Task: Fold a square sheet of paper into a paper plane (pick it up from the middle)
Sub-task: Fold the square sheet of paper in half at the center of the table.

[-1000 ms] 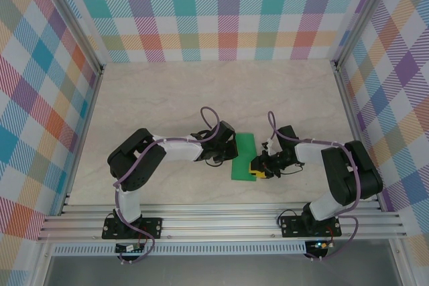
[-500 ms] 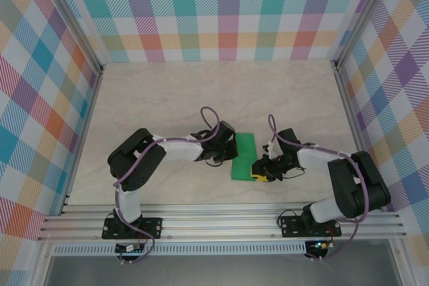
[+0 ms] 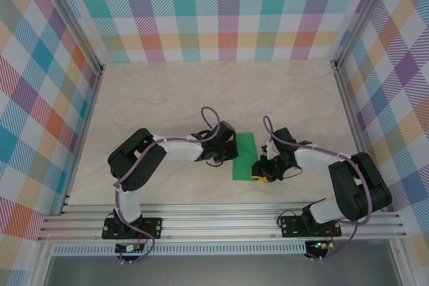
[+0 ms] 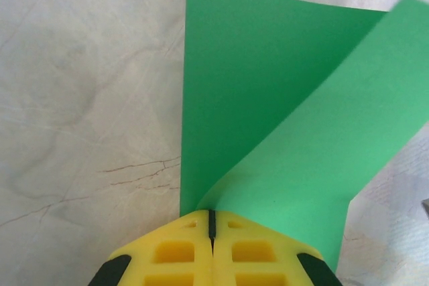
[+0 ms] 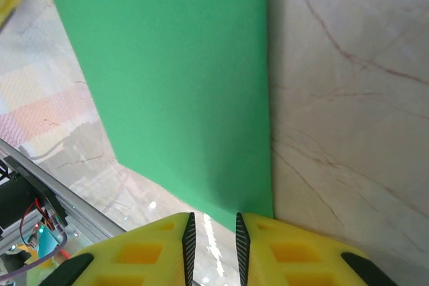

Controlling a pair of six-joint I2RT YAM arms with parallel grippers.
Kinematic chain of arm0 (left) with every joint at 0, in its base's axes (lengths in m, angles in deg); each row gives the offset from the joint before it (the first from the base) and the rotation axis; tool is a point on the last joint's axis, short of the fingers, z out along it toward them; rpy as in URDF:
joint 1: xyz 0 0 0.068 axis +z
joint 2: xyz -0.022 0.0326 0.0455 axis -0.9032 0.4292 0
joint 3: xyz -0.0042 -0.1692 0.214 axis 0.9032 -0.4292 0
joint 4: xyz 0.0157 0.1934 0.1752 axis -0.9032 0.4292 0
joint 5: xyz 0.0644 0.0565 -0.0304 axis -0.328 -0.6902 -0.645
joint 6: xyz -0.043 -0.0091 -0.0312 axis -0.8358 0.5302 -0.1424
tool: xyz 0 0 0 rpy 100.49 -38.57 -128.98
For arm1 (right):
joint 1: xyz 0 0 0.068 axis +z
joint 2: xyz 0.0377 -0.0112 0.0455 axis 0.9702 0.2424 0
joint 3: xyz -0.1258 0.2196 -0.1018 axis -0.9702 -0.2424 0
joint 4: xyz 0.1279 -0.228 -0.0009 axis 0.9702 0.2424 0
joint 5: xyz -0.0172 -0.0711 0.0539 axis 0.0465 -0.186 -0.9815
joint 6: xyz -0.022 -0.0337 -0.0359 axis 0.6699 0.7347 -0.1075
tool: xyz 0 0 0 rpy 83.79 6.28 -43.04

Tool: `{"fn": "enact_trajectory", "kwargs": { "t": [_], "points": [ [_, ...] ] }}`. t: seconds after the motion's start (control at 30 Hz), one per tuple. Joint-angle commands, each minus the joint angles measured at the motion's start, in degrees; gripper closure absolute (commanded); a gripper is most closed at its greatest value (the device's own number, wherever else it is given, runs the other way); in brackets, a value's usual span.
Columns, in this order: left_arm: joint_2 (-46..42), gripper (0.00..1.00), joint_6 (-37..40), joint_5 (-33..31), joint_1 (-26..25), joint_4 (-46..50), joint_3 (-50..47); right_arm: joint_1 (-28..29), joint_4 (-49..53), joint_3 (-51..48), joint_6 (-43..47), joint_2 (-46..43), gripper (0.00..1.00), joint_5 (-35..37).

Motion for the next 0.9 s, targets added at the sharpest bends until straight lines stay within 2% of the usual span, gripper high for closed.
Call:
{"fn": "enact_trajectory", "kwargs": {
  "t": [0.0, 0.33, 0.43, 0.57, 0.7, 0.87],
  "points": [
    [2.0, 1.00, 1.0, 0.6, -1.2, 4.2, 0.3, -0.9, 0.4, 4.9, 1.5, -0.9, 0.75, 0.1],
    [2.1, 1.00, 1.3, 0.7, -1.2, 4.7, 0.4, -5.9, -6.4, 14.0, 5.5, 10.2, 0.77, -5.3],
    [2.2, 1.00, 1.3, 0.6, -1.2, 4.6, 0.3, -6.2, -8.0, 14.2, 6.2, 13.9, 0.77, -4.4],
    [2.2, 1.00, 1.2, 0.6, -1.2, 4.9, 0.3, -6.5, -7.6, 13.7, 7.1, 17.5, 0.77, 0.2],
    [2.3, 1.00, 1.3, 0.5, -1.2, 5.1, 0.3, -6.5, -8.5, 12.6, 7.3, 18.0, 0.77, -0.5],
    [2.4, 1.00, 1.3, 0.5, -1.2, 5.3, 0.4, -6.7, -7.9, 14.6, 7.4, 13.5, 0.76, -3.4]
  ]
}}
